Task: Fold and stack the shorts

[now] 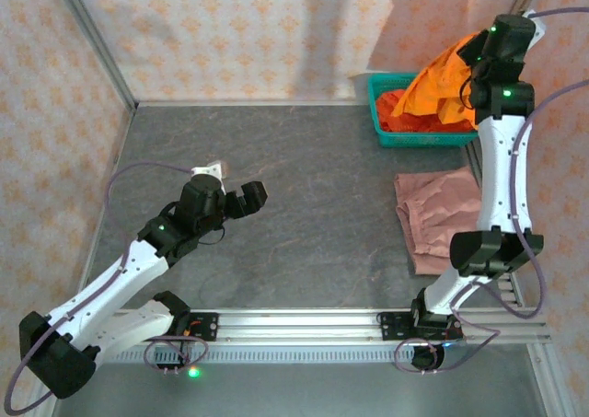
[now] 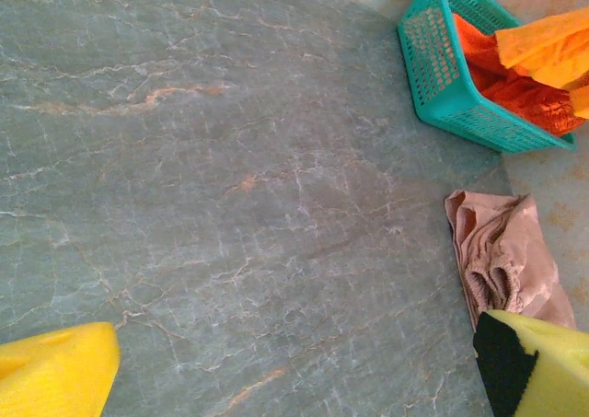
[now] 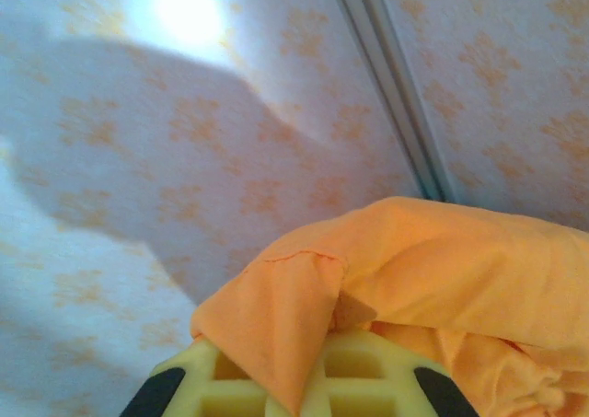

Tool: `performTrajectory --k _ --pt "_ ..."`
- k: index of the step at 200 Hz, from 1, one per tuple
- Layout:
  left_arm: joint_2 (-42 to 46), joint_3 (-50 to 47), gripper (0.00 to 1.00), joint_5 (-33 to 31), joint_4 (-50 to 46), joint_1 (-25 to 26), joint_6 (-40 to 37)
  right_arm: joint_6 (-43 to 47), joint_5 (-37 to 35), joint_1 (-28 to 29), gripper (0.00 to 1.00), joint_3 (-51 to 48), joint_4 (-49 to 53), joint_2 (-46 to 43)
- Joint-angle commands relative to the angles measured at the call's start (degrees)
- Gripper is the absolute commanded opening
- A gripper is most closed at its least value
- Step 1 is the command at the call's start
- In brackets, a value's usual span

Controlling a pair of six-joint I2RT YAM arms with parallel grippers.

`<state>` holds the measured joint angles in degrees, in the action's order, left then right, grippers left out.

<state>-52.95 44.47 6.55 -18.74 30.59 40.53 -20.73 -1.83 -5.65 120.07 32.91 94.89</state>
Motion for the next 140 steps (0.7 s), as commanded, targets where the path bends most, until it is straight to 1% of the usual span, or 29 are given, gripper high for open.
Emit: performTrajectory --k 1,31,58,86,106,126,140 --pt "1.09 -0.74 1.00 -1.96 0.22 -0.71 0.34 -2.72 4.71 0.50 0.00 2.41 -7.53 -3.56" --pt "1.27 -1.06 1.00 -1.89 1.15 -0.66 0.42 -5.39 10.63 1.99 0.00 3.38 -9.55 -4.99" --pt "1.05 -0.92 1.00 -1.91 1.51 -0.71 0.18 -6.58 13.43 5.94 0.00 3.31 -10.69 -5.50" --pt "0.49 -0.44 1.00 -1.84 1.38 -0.71 0.07 -6.47 14.35 13.24 0.00 4.37 -11.74 -3.93" --pt "0.14 -0.17 1.00 -1.84 1.60 -0.71 0.14 -7.13 15.29 19.43 0.00 7.07 -11.69 -0.65" --pt "0.15 -0.10 1.00 -2.06 1.84 -0.71 0.40 -8.22 17.20 25.26 0.00 12.02 -10.90 4.28" --pt "0.29 -0.07 1.00 -2.20 1.87 -0.71 0.49 -8.81 18.32 29.40 0.00 17.18 -8.95 8.71"
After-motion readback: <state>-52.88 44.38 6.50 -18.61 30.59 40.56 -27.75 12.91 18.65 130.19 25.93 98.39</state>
